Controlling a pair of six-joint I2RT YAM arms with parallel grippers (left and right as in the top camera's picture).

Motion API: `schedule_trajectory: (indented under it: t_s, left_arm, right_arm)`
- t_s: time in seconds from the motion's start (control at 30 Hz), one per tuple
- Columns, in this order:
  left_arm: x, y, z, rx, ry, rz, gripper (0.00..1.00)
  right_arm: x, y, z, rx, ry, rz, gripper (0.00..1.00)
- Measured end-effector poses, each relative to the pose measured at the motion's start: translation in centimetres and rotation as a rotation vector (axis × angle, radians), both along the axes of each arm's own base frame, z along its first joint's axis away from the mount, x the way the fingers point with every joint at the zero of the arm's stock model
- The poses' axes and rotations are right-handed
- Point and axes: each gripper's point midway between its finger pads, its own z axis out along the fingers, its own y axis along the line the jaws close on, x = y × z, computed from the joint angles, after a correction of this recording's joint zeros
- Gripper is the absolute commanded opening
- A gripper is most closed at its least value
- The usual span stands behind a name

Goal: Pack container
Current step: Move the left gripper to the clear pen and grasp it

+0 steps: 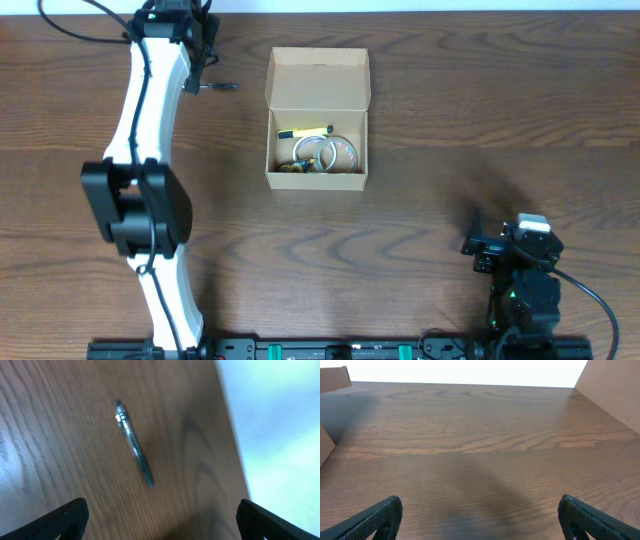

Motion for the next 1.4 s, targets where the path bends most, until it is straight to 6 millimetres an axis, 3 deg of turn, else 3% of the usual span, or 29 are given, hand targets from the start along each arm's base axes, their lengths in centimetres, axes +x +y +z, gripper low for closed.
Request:
schedule_trajectory:
  t_s: [0.27, 0.43, 0.47, 0.53, 0.97, 1.17, 1.4]
  left_arm:
    - [0.5, -0.1, -9.0, -0.099, 0.131, 0.105, 0.96]
    - [0.5, -0.7, -11.7, -0.143, 0.166, 0.127, 1.0]
    - [0.5, -0.7, -12.1, -0.147, 0.172, 0.131, 0.93]
    - [0.4, -0.9, -12.8, -0.158, 0.183, 0.138, 0.91]
    - [1.1, -0.3, -13.0, -0.177, 0.161, 0.157, 0.81]
    - [1.1, 0.7, -13.0, -0.176, 0.158, 0.166, 0.65]
    - [1.6, 0.7, -13.7, -0.168, 0.156, 0.142, 0.56]
  right_arm:
    - [0.0, 0.0, 0.0, 0.0, 0.0, 0.0, 0.99]
    - [0.0, 0.0, 0.0, 0.0, 0.0, 0.0, 0.99]
    - [0.0, 0.0, 0.0, 0.0, 0.0, 0.0, 0.99]
    - [0.0, 0.0, 0.0, 0.0, 0.0, 0.0, 0.99]
    - [0.0, 0.0, 0.0, 0.0, 0.0, 0.0, 0.99]
    - [0.0, 0.0, 0.0, 0.0, 0.0, 0.0, 0.99]
    - [0.0, 0.0, 0.0, 0.0, 0.0, 0.0, 0.99]
